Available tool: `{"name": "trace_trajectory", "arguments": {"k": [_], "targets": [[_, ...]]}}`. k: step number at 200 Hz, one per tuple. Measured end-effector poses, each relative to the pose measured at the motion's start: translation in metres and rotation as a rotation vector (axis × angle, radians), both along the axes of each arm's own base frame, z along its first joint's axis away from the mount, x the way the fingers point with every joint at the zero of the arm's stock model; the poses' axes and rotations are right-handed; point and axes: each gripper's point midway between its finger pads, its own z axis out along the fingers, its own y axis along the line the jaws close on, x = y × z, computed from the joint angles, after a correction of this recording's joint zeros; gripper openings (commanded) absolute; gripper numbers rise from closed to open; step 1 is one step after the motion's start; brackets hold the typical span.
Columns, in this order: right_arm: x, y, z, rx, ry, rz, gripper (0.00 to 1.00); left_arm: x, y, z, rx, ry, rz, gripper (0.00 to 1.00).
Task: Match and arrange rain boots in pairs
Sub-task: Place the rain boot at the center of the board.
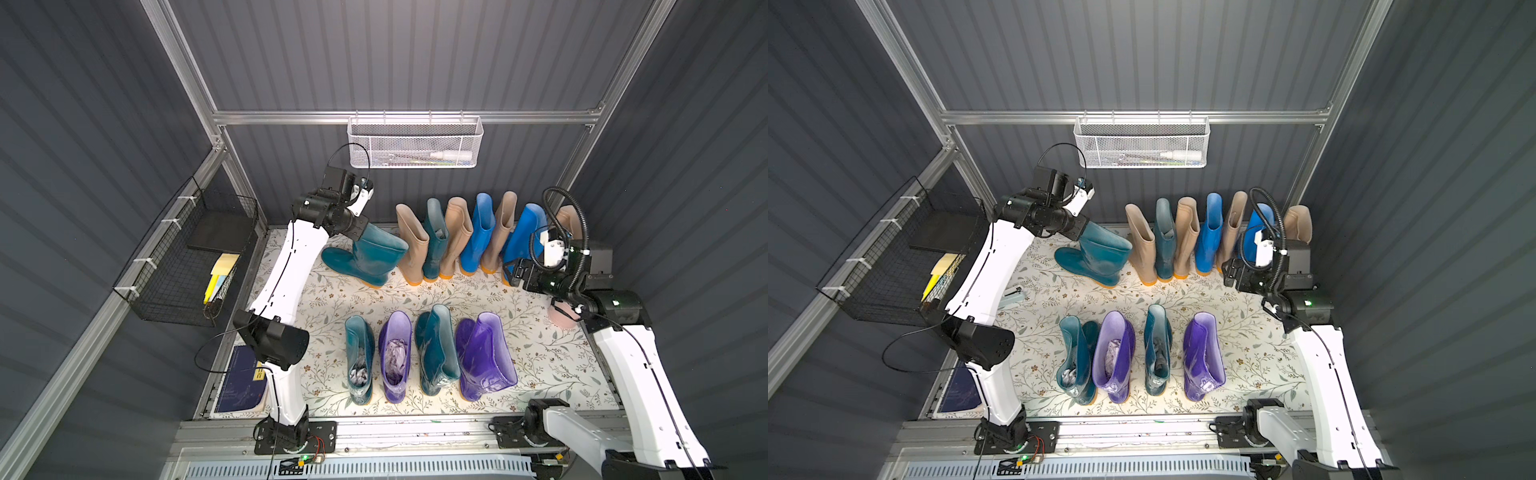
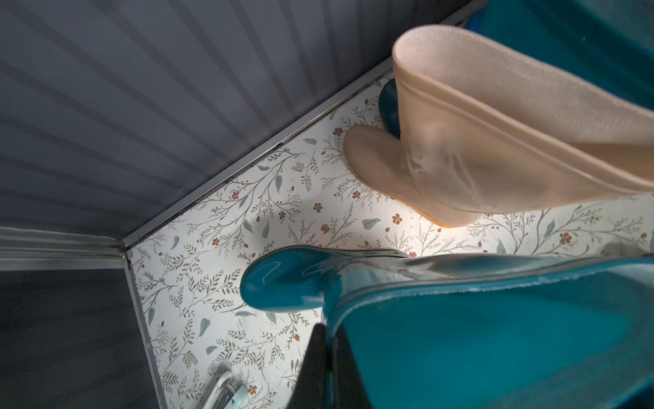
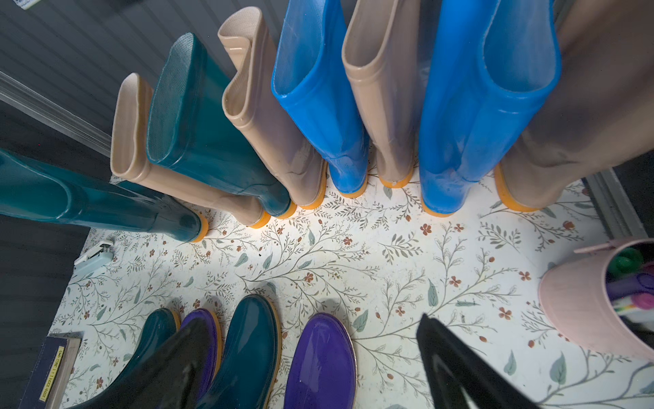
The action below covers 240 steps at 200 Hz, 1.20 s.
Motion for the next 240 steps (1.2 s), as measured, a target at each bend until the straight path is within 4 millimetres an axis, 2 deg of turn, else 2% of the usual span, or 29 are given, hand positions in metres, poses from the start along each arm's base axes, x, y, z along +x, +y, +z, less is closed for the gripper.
{"name": "trace_trajectory", "arguments": {"k": [28,50,77,119,169,204,240], "targets": [[-0.001,0.002,0.0,0.01,0.0,0.009,0.95,0.017,0.007,-0.026,0.045,0.047,-0.08,0.0],[-0.001,0.003,0.001,0.014,-0.001,0.015,0.95,0.033,0.025,-0.039,0.052,0.061,-0.091,0.0],[-0.002,0.003,0.001,0.014,-0.003,0.015,0.96,0.04,0.042,-0.038,0.03,0.05,-0.104,0.0],[-0.003,0.003,0.003,0.013,-0.007,0.014,0.97,0.044,0.047,-0.035,0.006,0.036,-0.131,0.0],[-0.003,0.004,-0.003,0.016,0.005,0.017,0.98,0.049,0.043,-0.029,-0.027,0.008,-0.124,0.36],[-0.003,0.004,-0.004,0.017,0.007,0.02,0.99,0.058,0.042,-0.015,-0.083,-0.036,-0.062,0.74],[-0.003,0.006,-0.006,0.021,0.009,0.026,0.99,0.058,0.052,0.022,-0.176,-0.107,0.099,0.85]]}}
